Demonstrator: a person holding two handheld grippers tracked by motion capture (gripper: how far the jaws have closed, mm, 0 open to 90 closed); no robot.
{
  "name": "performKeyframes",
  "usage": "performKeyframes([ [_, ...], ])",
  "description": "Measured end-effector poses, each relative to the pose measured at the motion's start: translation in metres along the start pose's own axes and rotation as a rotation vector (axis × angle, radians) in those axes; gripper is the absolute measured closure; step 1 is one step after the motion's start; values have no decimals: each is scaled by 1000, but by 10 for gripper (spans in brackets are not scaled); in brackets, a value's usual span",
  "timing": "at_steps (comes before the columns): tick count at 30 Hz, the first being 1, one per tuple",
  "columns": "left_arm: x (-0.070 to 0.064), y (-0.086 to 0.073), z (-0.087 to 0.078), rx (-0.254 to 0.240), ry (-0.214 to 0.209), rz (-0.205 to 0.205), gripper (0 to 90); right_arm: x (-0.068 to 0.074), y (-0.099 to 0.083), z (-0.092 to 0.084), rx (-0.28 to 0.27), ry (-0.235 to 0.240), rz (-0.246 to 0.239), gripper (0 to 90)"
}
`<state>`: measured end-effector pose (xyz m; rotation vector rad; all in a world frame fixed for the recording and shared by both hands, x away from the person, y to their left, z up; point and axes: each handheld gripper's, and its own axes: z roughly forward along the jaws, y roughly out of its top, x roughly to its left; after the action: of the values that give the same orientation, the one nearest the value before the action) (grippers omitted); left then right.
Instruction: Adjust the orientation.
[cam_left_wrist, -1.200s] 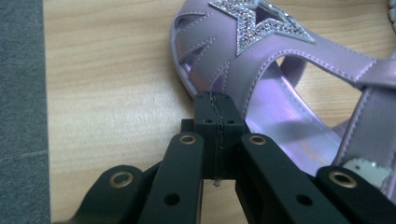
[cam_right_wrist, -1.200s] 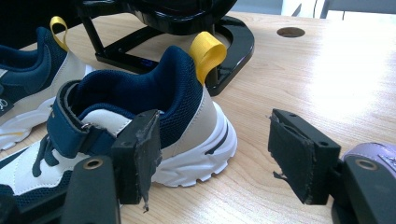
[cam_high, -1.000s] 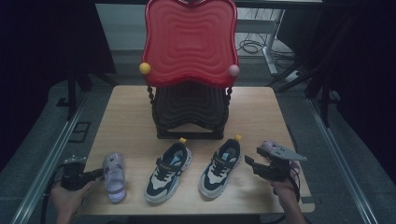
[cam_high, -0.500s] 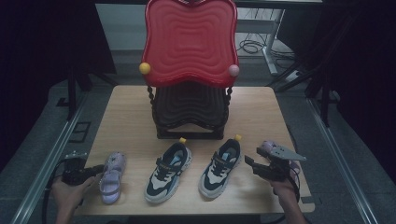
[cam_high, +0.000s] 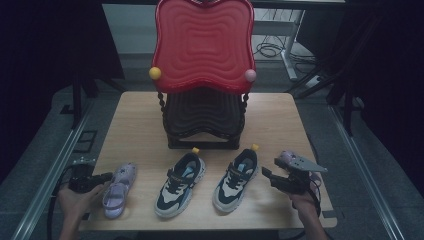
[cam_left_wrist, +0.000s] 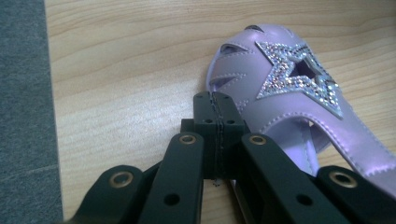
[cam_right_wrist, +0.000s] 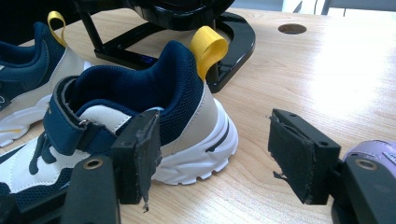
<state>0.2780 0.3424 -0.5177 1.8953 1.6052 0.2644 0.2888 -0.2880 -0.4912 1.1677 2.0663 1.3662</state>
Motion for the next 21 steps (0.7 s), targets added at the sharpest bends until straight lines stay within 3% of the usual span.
performKeyframes([
  [14,1,8,4,9,-3,23,885,-1,0,0,-1,-3,0,340],
  [17,0,7,1,-12,4,27,861,0,0,0,-1,-2,1,340],
  [21,-6,8,-9,-76,8,40,753,0,0,0,-3,-3,2,340],
])
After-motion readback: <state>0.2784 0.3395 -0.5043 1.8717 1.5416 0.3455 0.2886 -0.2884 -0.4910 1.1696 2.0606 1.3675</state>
